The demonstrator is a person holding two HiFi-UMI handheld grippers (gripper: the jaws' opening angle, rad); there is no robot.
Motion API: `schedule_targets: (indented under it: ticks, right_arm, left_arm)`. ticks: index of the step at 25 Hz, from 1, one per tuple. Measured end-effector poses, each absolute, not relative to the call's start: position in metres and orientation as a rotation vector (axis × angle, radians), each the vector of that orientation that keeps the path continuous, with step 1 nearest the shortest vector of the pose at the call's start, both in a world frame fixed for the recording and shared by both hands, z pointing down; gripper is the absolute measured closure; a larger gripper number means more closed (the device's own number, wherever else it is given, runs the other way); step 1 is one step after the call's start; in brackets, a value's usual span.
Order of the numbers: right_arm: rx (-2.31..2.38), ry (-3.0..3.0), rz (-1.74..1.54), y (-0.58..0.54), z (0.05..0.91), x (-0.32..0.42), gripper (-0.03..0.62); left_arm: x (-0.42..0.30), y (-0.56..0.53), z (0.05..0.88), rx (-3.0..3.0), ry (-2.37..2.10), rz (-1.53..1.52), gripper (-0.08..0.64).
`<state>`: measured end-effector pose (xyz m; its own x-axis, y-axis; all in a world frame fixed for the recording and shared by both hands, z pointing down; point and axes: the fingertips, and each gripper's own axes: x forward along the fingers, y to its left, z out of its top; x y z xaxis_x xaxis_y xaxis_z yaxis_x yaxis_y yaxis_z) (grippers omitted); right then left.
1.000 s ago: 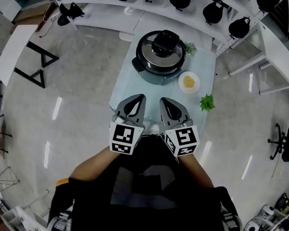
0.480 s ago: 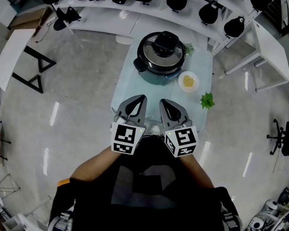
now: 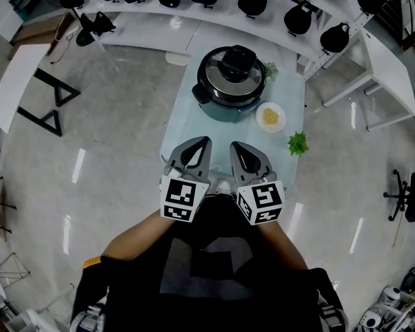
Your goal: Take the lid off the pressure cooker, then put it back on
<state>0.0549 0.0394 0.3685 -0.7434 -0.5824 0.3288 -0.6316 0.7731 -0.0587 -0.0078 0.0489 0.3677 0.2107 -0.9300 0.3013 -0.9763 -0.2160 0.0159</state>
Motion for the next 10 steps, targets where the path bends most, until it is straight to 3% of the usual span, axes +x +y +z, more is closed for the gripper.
schedule_targets:
  ticks: [10]
  right_arm:
    - [0.935,-2.680,0.235,0.0408,0.3675,0.0547,0.575]
  left_arm:
    - [-0.0076,0.0515,0.3669,2.275,-1.833,0.342,0.552]
